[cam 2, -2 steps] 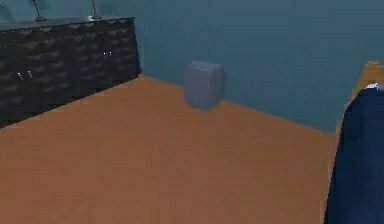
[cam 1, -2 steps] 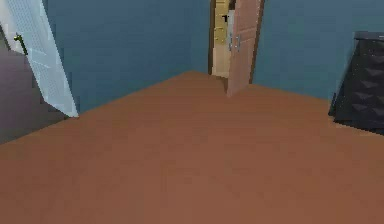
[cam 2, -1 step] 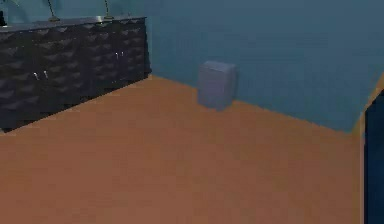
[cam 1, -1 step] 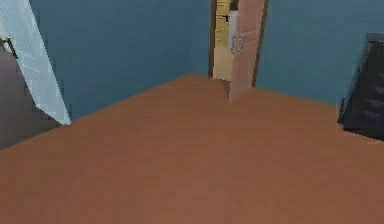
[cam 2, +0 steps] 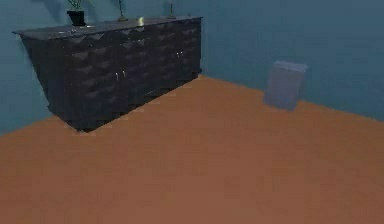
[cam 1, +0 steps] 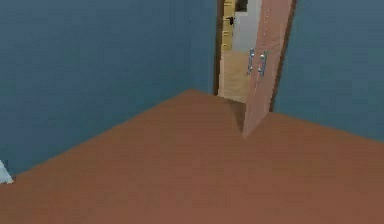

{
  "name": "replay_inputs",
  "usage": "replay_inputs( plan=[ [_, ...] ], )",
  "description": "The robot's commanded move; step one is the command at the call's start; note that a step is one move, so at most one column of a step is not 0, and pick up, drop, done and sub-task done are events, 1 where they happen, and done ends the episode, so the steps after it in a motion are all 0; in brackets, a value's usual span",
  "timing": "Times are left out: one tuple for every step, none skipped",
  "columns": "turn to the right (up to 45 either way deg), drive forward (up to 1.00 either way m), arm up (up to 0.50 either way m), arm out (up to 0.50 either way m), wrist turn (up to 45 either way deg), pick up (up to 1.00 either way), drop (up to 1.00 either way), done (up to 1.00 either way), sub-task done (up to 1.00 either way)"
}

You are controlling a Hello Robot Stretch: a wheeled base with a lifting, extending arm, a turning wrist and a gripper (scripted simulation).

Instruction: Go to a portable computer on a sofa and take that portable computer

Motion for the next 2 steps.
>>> replay_inputs(
  plan=[
    [0.0,1.0,0.0,0.0,0.0,0.0,0.0,0.0,0.0],
    [0.0,1.0,0.0,0.0,0.0,0.0,0.0,0.0,0.0]
  ],
)
